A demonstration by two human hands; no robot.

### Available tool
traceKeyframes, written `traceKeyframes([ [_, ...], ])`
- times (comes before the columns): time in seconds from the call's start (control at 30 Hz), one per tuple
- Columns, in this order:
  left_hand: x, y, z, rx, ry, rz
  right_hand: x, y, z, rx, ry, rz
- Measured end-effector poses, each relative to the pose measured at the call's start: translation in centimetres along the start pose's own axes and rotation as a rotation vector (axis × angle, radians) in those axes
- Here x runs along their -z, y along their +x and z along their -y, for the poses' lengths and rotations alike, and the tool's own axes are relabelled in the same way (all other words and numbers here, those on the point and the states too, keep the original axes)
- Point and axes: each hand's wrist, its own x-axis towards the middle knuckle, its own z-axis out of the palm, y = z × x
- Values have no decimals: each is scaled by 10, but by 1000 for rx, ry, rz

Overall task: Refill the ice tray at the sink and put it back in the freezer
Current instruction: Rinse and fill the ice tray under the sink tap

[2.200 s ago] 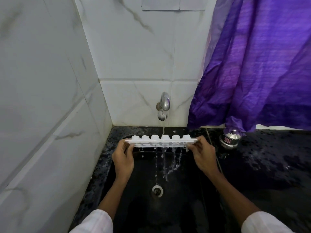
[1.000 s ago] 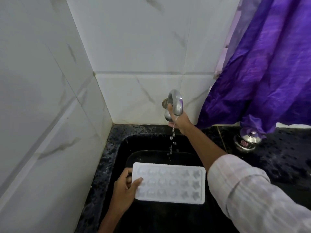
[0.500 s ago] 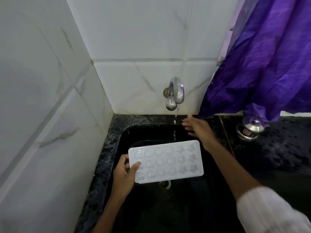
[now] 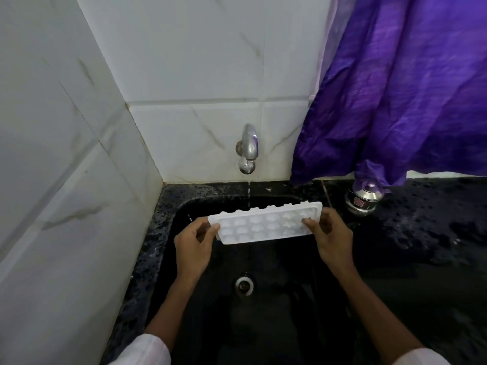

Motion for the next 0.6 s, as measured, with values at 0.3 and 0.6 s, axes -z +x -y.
traceKeyframes([
  [0.3,-5,-16,-2,-61,0,-79,11,-17,-3,135,-173,29],
  [0.6,4,-45,-3,-180,65,-59,17,-46,-11,175,-265,149],
])
